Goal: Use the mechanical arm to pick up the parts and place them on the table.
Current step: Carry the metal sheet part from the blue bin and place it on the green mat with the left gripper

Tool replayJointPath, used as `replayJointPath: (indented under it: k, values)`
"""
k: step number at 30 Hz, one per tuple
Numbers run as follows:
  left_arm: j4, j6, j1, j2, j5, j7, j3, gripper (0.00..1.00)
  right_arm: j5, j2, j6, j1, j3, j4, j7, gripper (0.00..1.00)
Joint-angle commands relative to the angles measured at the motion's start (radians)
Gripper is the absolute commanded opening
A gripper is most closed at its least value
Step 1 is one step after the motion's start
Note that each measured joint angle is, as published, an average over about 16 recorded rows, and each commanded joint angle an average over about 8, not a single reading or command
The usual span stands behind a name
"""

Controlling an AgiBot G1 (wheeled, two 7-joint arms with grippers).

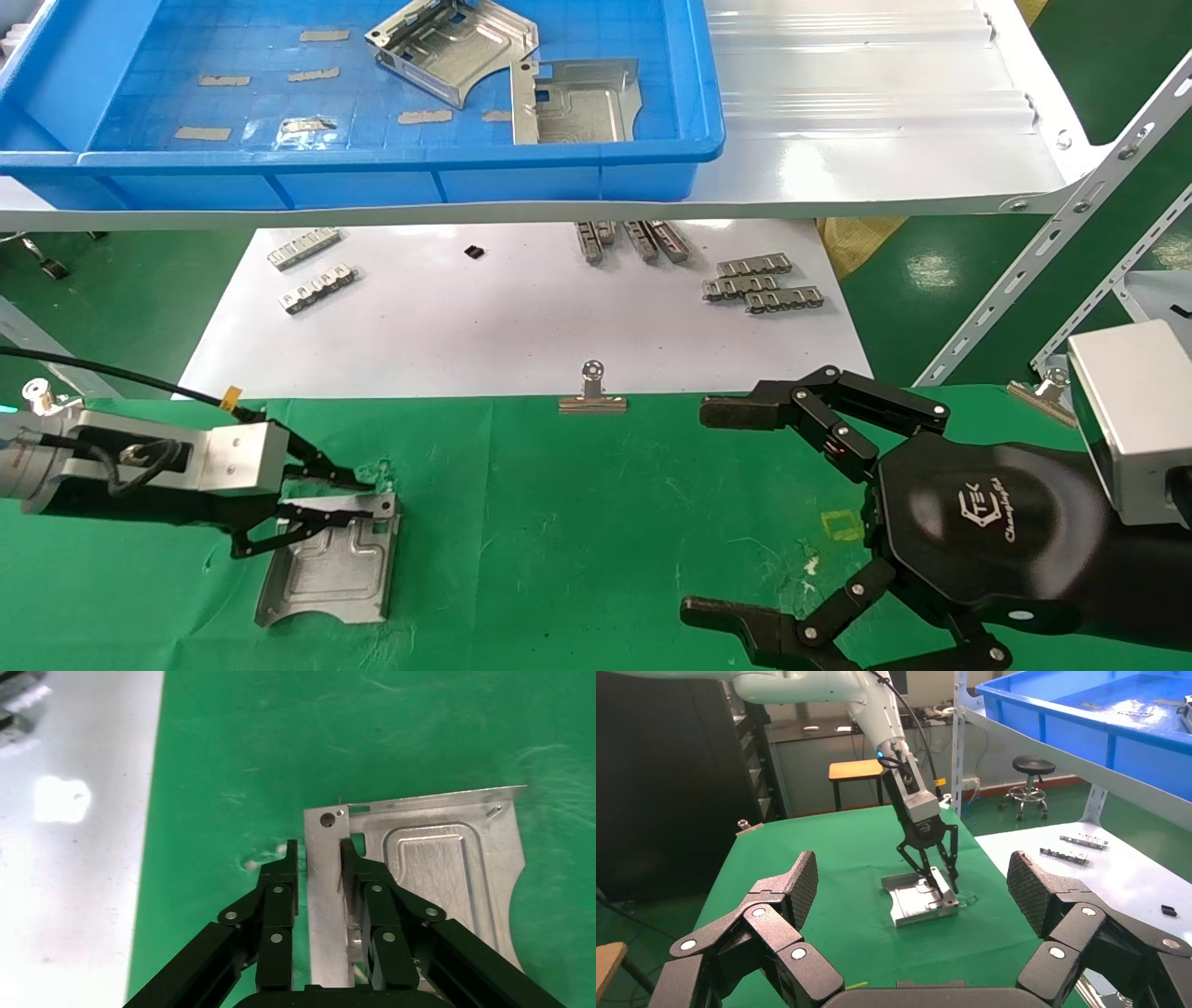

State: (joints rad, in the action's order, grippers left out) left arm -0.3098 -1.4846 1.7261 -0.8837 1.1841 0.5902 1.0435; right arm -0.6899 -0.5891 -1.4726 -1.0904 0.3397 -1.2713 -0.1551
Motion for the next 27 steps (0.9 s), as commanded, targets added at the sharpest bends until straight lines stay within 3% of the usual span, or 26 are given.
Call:
replayJointPath:
  k: [1,10,20,27]
  values:
    - [0.018,0.017,-0.002,-0.009,-0.001,0.014,-0.002,1.00,0.000,0.000,0.000,0.000,0.000,0.000,0.000,1.00]
    - [0.031,-0.084,0.020,-0.002,-0.060,0.020,-0.024,1.00,0.000,0.000,0.000,0.000,0.000,0.000,0.000,1.00]
    - [-0.087,-0.124,-0.005,0.068,-0.220,-0.228,-0.002,1.00,0.000,0.000,0.000,0.000,0.000,0.000,0.000,1.00]
    - [-0.105,-0.125,-0.013,0.078,-0.244,-0.250,0.002,1.00,0.000,0.000,0.001,0.000,0.000,0.000,0.000,1.00]
